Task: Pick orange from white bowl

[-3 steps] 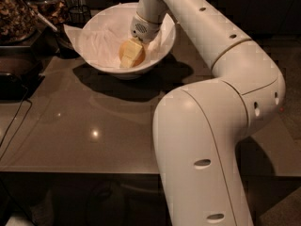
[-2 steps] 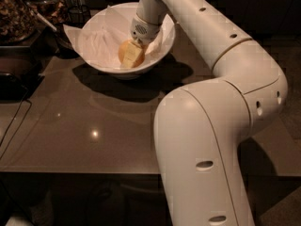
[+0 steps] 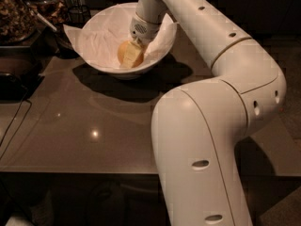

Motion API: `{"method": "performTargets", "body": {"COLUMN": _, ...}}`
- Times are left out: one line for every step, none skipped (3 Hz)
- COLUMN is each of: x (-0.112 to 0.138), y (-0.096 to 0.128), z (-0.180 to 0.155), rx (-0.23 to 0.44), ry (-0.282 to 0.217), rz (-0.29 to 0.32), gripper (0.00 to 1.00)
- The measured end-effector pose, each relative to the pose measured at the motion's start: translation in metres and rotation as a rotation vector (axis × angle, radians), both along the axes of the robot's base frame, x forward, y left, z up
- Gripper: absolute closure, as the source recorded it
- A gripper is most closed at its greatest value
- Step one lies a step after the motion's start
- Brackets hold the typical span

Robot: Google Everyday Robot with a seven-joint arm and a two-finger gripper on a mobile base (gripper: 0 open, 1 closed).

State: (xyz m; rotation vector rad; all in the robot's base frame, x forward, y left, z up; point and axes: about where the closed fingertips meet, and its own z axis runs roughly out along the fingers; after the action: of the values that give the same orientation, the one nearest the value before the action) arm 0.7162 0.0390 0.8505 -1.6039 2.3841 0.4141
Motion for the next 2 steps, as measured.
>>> {"method": "performTargets", "body": {"x": -0.007, "y": -0.001, "z": 0.026, "rx": 0.052, "ry": -0.05, "rz": 0.021, "gripper": 1.0}}
{"method": "performTargets", "body": {"x": -0.022, "y": 0.0, "z": 0.055, "rx": 0.113, "ry": -0.101, "rz": 0.07, "gripper": 1.0}}
